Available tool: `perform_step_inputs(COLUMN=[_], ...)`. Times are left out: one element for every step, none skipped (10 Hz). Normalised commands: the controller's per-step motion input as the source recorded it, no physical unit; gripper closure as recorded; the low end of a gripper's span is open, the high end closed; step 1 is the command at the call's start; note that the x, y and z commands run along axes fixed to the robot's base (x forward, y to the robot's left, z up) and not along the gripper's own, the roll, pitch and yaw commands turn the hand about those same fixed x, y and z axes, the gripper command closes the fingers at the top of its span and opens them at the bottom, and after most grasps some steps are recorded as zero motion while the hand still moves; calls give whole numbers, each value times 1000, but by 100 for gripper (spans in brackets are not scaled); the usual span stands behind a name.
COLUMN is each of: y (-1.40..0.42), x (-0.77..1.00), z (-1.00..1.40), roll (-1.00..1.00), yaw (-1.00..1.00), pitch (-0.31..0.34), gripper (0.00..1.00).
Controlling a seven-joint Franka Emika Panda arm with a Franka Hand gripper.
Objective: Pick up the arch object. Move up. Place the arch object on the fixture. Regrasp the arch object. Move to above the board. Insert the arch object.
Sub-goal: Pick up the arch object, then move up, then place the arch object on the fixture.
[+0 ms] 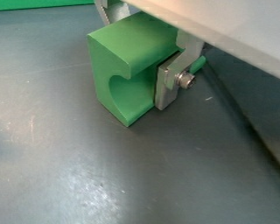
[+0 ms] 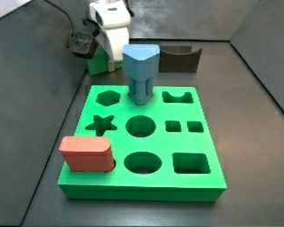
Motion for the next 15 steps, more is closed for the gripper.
perform_step_inputs(y=[0, 0, 0, 0, 0, 0, 0, 0, -54, -61, -38, -26, 0, 4, 7], x=[0, 0, 0, 0, 0, 0, 0, 0, -5, -8, -9, -11, 0, -2, -10], z=[0, 0, 0, 0, 0, 0, 0, 833, 822, 721, 563, 431, 1000, 1000, 1000], roll=[0, 0, 0, 0, 0, 0, 0, 0, -4, 0, 11, 19, 0, 8, 16], yaw=[0, 0, 0, 0, 0, 0, 0, 0, -10, -15, -13, -14, 0, -1, -3], pitch=[0, 0, 0, 0, 0, 0, 0, 0, 5, 23, 43, 46, 0, 2, 10], gripper=[100, 100, 100, 100, 100, 100, 100, 100, 100, 100, 100, 100, 100, 100, 100])
